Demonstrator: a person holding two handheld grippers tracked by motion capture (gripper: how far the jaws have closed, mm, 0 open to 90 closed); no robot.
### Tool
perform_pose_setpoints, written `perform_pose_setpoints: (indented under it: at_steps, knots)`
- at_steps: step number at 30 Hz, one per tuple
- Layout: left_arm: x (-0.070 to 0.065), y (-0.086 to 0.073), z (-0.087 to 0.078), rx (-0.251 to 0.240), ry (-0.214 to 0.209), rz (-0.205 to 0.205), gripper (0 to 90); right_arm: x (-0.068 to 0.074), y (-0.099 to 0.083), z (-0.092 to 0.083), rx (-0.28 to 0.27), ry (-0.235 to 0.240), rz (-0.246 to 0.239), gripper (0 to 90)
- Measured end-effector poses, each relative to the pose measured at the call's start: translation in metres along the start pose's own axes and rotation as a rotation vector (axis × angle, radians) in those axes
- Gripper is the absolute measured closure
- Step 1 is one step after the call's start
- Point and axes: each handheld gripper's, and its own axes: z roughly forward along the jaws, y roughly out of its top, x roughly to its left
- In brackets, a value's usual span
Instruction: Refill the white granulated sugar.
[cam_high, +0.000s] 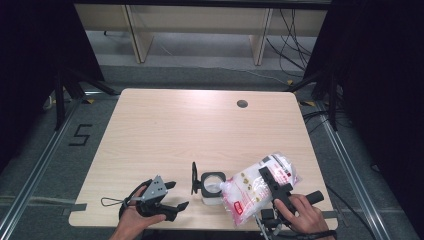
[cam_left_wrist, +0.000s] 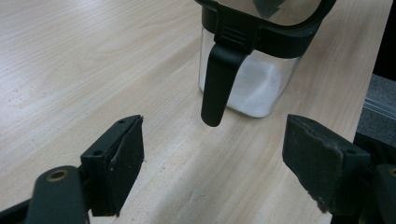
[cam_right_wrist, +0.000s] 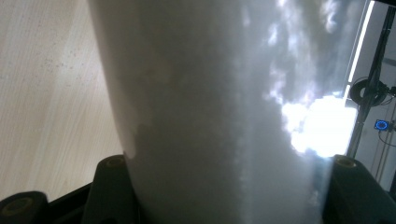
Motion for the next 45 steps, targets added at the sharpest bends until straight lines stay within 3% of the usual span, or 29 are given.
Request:
perform_pose_setpoints:
  at_steps: [2, 3, 4, 6, 7, 8, 9, 10, 11, 13, 14, 15, 16, 17, 19, 23, 25, 26, 28, 30, 33, 45]
  knots:
    - [-0.0005, 0.0001, 0.0013, -0.006, -0.003, -0.006, 20.3, -0.0004, 0.0011, -0.0003, 0.01, 0.019, -0.011, 45.3]
    - [-0.0019, -0.0007, 0.0027, -0.006, -0.001, -0.026, 20.3, 0.0033, 0.0004, 0.0009, -0.007, 0.006, 0.021, 45.4]
    - [-0.0019, -0.0007, 0.0027, -0.006, -0.001, -0.026, 20.3, 0.0033, 0.0004, 0.0009, -0.007, 0.006, 0.021, 45.4]
    - [-0.0017, -0.0008, 0.0027, -0.008, -0.01, -0.013, 20.3, 0.0006, 0.001, 0.002, -0.01, 0.015, -0.02, 45.6]
    - [-0.002, -0.0007, 0.002, -0.005, 0.001, -0.012, 20.3, 0.0006, 0.001, 0.002, -0.01, 0.015, -0.02, 45.6]
    - [-0.0027, -0.0005, 0.0007, 0.005, 0.005, -0.036, 20.3, 0.0014, 0.0006, 0.0022, -0.014, 0.009, -0.011, 45.7]
    - [-0.0027, -0.0005, 0.0007, 0.005, 0.005, -0.036, 20.3, 0.0014, 0.0006, 0.0022, -0.014, 0.009, -0.011, 45.7]
    - [-0.0007, -0.0001, 0.0007, 0.0, 0.002, -0.006, 20.3, 0.0014, 0.0005, 0.0024, -0.018, 0.008, -0.006, 45.7]
    - [-0.0012, -0.0006, 0.0014, -0.006, 0.003, -0.019, 20.3, -0.0012, 0.0, 0.0021, -0.023, 0.002, -0.024, 45.8]
    - [-0.0012, -0.0006, 0.0014, -0.004, 0.003, -0.017, 20.3, -0.001, -0.0007, 0.0021, -0.026, -0.01, -0.015, 45.9]
    - [-0.0027, -0.001, 0.0018, -0.001, 0.002, -0.039, 20.3, 0.0023, -0.0023, 0.0001, 0.003, -0.004, 0.038, 45.9]
    - [-0.0027, -0.001, 0.0018, -0.001, 0.002, -0.039, 20.3, 0.0023, -0.0023, 0.0001, 0.003, -0.004, 0.038, 45.9]
    - [-0.0031, -0.001, 0.0019, -0.005, 0.002, -0.039, 20.3, -0.0007, -0.0029, 0.0006, -0.006, 0.0, 0.01, 46.0]
    - [-0.0011, -0.0004, 0.001, 0.003, 0.0, -0.005, 20.3, -0.0026, -0.0029, 0.0003, -0.008, -0.004, -0.012, 46.0]
    - [-0.0036, -0.001, 0.001, 0.001, 0.002, -0.032, 20.3, -0.0012, -0.0027, -0.0011, 0.014, 0.015, 0.001, 46.1]
    - [-0.0026, -0.0011, 0.0018, -0.004, 0.0, -0.025, 20.3, -0.0008, -0.0025, -0.0007, 0.017, 0.017, 0.018, 46.1]
    - [-0.002, -0.0011, 0.0009, 0.007, 0.006, -0.012, 20.3, -0.0009, -0.0023, -0.0005, 0.016, 0.016, 0.013, 46.1]
    - [-0.0035, -0.0014, 0.0006, 0.001, 0.006, -0.027, 20.3, -0.0035, -0.0023, -0.0008, 0.002, 0.004, -0.03, 46.1]
    - [-0.0039, -0.0017, 0.0005, -0.001, 0.005, -0.035, 20.3, -0.0017, -0.0029, -0.0014, 0.014, 0.012, -0.003, 46.2]
    - [-0.0017, -0.001, 0.0, 0.0, -0.006, -0.004, 20.3, -0.0015, -0.0036, -0.0005, 0.004, 0.001, 0.002, 46.2]
    - [-0.0019, -0.0009, 0.0001, -0.001, -0.003, -0.005, 20.3, -0.0014, -0.0036, -0.001, 0.007, 0.001, 0.008, 46.2]
    - [-0.0026, -0.0011, -0.0005, -0.008, -0.001, -0.022, 20.3, -0.0021, -0.0026, -0.002, 0.011, 0.007, -0.002, 46.3]
